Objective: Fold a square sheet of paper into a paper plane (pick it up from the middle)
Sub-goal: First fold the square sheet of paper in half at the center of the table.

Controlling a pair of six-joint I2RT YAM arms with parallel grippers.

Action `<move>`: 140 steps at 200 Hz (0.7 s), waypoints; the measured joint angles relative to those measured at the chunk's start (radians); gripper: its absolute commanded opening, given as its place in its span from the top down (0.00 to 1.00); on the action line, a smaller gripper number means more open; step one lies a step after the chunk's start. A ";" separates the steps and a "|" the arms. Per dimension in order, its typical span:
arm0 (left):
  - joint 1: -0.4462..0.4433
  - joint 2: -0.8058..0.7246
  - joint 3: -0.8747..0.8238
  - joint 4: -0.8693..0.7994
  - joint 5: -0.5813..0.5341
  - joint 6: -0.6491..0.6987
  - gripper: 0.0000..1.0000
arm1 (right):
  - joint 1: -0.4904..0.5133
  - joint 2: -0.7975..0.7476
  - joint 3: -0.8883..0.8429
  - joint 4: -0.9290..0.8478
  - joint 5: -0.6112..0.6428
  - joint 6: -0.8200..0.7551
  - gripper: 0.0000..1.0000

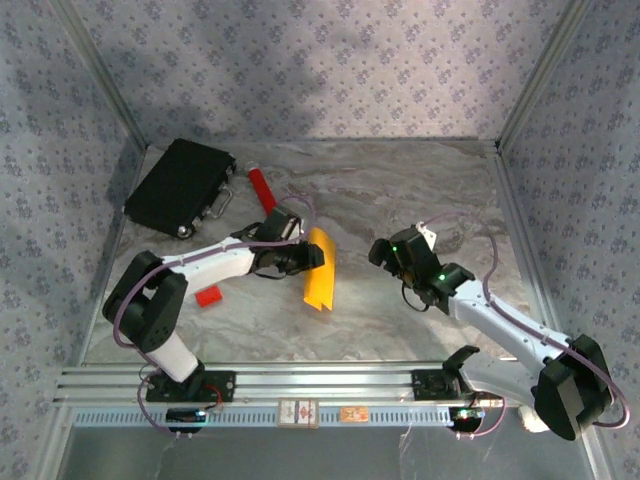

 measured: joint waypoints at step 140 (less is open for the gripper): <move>0.024 0.155 -0.114 0.509 0.227 -0.306 0.62 | -0.163 0.029 -0.113 0.137 -0.252 -0.033 0.12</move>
